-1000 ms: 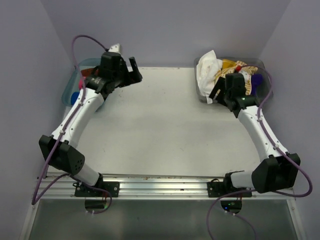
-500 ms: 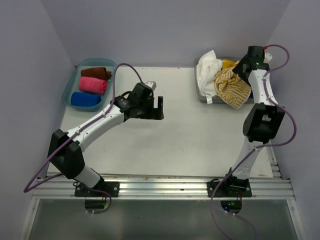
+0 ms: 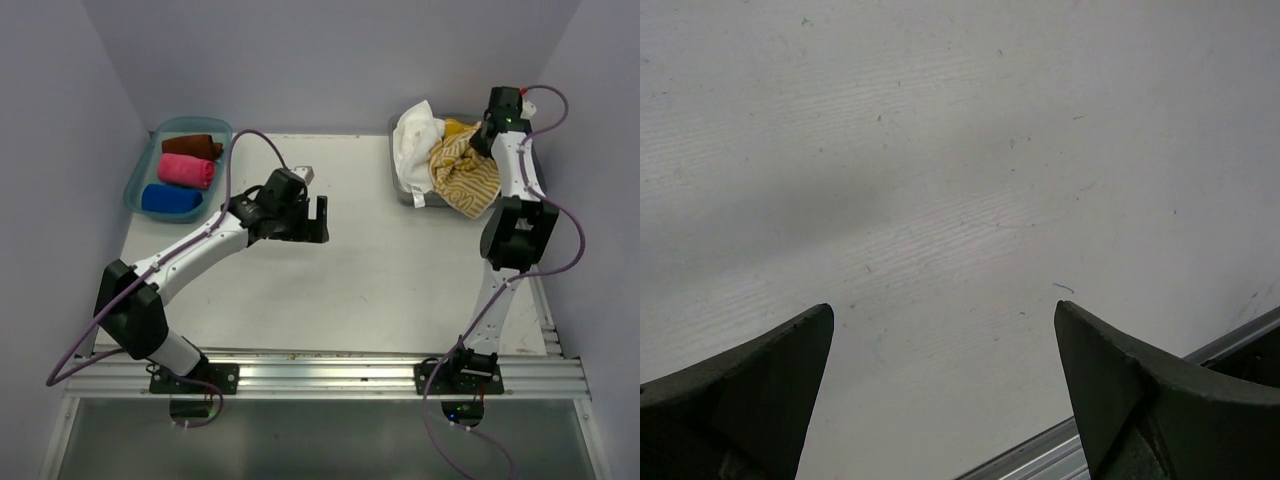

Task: Roll the towels
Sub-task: Grab a towel with the right arm, then move the towel to the center of the board

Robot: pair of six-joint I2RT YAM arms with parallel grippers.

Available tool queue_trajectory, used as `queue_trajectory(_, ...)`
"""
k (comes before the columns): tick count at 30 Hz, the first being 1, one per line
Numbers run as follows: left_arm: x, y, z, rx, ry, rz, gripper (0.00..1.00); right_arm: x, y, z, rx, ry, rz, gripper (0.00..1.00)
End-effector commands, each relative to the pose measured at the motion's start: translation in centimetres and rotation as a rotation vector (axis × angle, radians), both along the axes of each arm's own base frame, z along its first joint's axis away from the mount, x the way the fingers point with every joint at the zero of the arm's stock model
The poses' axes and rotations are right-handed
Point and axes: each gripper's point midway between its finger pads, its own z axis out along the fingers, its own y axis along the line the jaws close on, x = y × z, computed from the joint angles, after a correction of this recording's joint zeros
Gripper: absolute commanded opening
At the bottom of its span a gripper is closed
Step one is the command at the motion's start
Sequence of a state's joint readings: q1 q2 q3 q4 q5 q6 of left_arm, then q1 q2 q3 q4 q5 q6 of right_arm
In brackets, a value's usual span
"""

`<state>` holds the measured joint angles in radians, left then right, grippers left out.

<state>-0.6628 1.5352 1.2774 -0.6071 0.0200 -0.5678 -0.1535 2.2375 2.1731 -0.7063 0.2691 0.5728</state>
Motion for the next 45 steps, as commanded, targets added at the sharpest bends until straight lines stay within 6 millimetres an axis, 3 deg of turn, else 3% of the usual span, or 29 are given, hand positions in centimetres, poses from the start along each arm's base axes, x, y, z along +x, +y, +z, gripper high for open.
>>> queue_trajectory(1,0.4,-0.5,1.3,-0.048,-0.05,0.008,0.95,-2.1,0.9,16.5,-0.034,-0.364,0.031,0.0)
queue_trajectory(2,0.4,-0.5,1.2,-0.048,-0.047,0.008,0.95,-3.3,1.4,20.0,-0.041,-0.432,0.043,0.0)
queue_trajectory(4,0.2,-0.6,1.0,-0.055,-0.042,0.004,0.95,-4.7,2.3,24.0,-0.038,-0.521,0.082,0.0)
queue_trajectory(5,0.2,-0.7,1.0,-0.059,-0.041,0.005,0.95,-6.2,2.9,27.2,-0.048,-0.589,0.098,0.0)
queue_trajectory(9,0.1,-0.3,1.0,-0.056,-0.043,0.029,0.95,-9.7,5.3,33.5,-0.028,-0.739,0.188,0.0)
queue_trajectory(12,0.3,0.7,2.0,-0.056,-0.081,0.078,0.95,-12.9,7.4,36.9,-0.013,-0.827,0.265,0.0)
queue_trajectory(15,0.3,1.2,2.6,-0.059,-0.087,0.101,0.95,-15.5,10.0,39.1,0.005,-0.895,0.364,0.0)
queue_trajectory(19,0.6,3.1,3.9,-0.07,-0.103,0.137,0.95,-20.5,13.9,41.1,0.008,-0.959,0.485,0.0)
queue_trajectory(24,1.7,7.2,6.1,-0.094,-0.147,0.209,0.95,-25.0,20.8,40.3,0.071,-0.953,0.715,0.0)
queue_trajectory(25,2.4,8.9,6.7,-0.086,-0.162,0.253,0.95,-24.7,21.8,37.9,0.106,-0.904,0.747,0.0)
queue_trajectory(26,2.7,9.8,7.0,-0.068,-0.174,0.273,0.95,-26.3,23.5,37.4,0.157,-0.905,0.796,0.0)
queue_trajectory(27,2.8,10.6,7.5,-0.064,-0.189,0.288,0.95,-26.4,24.5,36.7,0.183,-0.908,0.822,0.0)
queue_trajectory(28,3.1,11.7,8.1,-0.059,-0.197,0.316,0.95,-26.2,27.0,32.8,0.235,-0.822,0.876,0.0)
queue_trajectory(29,3.3,12.2,8.3,-0.057,-0.201,0.326,0.95,-26.2,28.0,31.0,0.259,-0.784,0.878,0.0)
queue_trajectory(30,3.5,12.8,8.6,-0.053,-0.21,0.332,0.95,-25.7,29.3,27.1,0.278,-0.702,0.889,0.0)
queue_trajectory(31,3.8,13.7,9.1,-0.049,-0.216,0.357,0.95,-25.8,30.7,24.9,0.296,-0.649,0.908,0.0)
queue_trajectory(32,3.9,14.1,9.2,-0.045,-0.218,0.364,0.95,-26.9,33.4,22.6,0.323,-0.593,0.954,0.0)
queue_trajectory(33,4.0,14.5,9.3,-0.042,-0.216,0.373,0.95,-27.0,35.4,20.1,0.335,-0.537,0.985,0.07)
queue_trajectory(34,4.2,15.2,9.5,-0.04,-0.215,0.391,0.95,-27.8,37.2,16.2,0.335,-0.444,1.022,0.31)
queue_trajectory(35,4.3,15.3,9.5,-0.041,-0.211,0.392,0.95,-29.9,39.6,13.9,0.315,-0.366,1.096,0.41)
queue_trajectory(37,4.5,15.8,9.6,-0.032,-0.206,0.398,0.95,-31.1,41.1,9.6,0.25,-0.225,1.14,0.56)
queue_trajectory(38,4.6,15.7,9.6,-0.029,-0.205,0.392,0.95,-31.7,41.2,8.5,0.222,-0.188,1.153,0.58)
queue_trajectory(39,4.5,15.5,9.5,-0.027,-0.204,0.376,0.95,-31.7,39.7,6.5,0.164,-0.132,1.111,0.59)
queue_trajectory(41,4.3,14.9,9.3,-0.045,-0.195,0.343,0.94,-31.4,37.0,6.3,0.098,-0.149,1.043,0.64)
queue_trajectory(42,4.0,14.1,9.0,-0.051,-0.186,0.315,0.93,-31.4,35.4,5.0,0.065,-0.118,1.009,0.65)
queue_trajectory(45,3.6,11.9,6.5,-0.019,-0.13,0.277,0.93,-30.1,30.7,3.4,0.088,-0.072,0.891,0.66)
